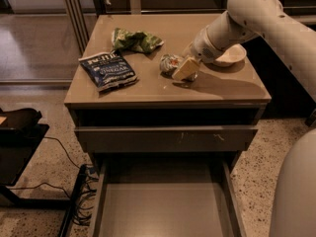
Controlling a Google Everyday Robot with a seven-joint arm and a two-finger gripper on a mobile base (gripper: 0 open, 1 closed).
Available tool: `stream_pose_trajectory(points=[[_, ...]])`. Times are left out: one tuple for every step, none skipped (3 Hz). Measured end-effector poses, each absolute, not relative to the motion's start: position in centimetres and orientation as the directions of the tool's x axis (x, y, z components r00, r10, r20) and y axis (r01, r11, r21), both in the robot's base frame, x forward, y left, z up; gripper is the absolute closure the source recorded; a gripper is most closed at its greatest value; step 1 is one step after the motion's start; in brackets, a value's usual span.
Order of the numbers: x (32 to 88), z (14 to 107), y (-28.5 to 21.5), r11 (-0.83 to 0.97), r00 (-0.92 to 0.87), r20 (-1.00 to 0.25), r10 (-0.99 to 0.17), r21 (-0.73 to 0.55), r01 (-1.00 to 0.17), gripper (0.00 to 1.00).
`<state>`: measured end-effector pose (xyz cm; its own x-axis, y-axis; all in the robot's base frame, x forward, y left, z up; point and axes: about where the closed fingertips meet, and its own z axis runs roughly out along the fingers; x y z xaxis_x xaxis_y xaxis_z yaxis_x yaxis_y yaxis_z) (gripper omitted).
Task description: Place 7up can into middle drawer
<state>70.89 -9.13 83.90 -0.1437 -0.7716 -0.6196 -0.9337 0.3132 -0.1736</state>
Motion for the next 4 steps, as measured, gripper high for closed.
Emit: stream_pose_trajectory(points=[[70.9, 83.9, -9.1, 0.313, -0.144, -0.620, -0.772, -0.174, -0.934, 0.65], [70.9, 83.9, -9.1, 0.313, -0.144, -0.620, -0.772, -0.174, -0.934, 0.88], [70.8, 83.9, -9.0, 0.303, -0.135, -0.613, -0.778, -0.178, -0.936, 1.00], [68.7, 84.6, -9.7, 0.264, -0.095, -0.590, -0.802, -0.208, -0.942, 1.00]])
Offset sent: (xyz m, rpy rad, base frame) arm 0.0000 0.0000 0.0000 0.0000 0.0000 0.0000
